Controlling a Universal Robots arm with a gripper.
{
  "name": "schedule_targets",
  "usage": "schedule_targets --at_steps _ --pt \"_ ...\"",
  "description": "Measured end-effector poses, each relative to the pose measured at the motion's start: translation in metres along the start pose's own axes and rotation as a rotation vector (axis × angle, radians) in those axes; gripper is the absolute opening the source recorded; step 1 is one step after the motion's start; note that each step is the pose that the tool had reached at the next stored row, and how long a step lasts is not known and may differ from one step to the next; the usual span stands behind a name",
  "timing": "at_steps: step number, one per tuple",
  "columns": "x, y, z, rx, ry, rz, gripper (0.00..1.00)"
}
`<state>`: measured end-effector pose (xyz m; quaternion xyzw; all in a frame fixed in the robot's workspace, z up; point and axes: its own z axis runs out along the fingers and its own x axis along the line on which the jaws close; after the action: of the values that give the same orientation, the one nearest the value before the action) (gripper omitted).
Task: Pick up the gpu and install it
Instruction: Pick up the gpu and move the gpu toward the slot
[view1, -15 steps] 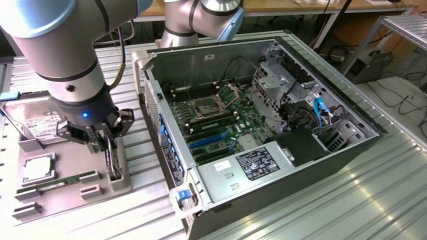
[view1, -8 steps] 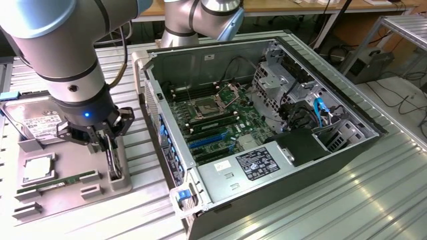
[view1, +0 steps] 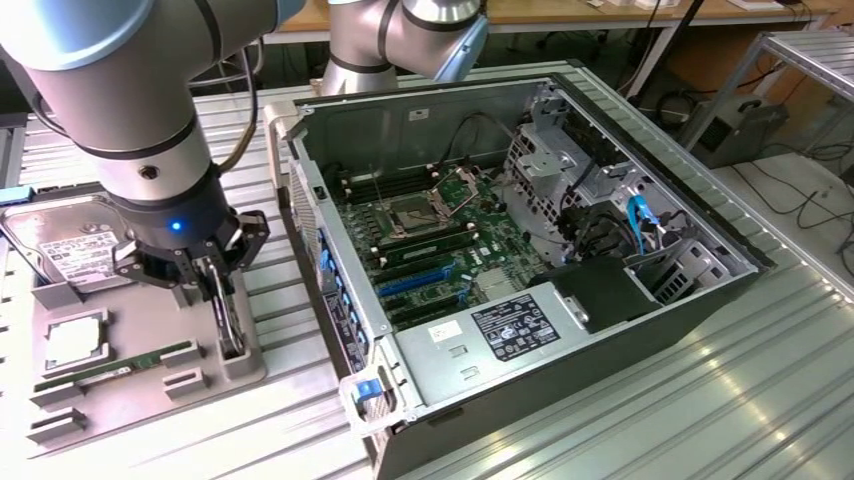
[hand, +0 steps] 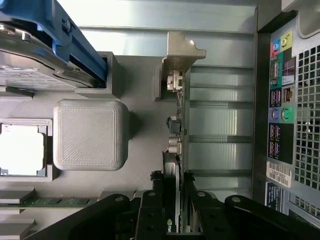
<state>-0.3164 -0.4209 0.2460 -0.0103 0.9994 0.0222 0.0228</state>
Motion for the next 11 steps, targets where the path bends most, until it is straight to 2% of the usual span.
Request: schedule_targets --at_steps 6,11 --pt "-0.002 0.0004 -0.0078 -0.0017 0.0000 0.000 0.26" --pt "-0.003 0.0012 -0.0266 -0.0059 -0.0001 0.000 0.26"
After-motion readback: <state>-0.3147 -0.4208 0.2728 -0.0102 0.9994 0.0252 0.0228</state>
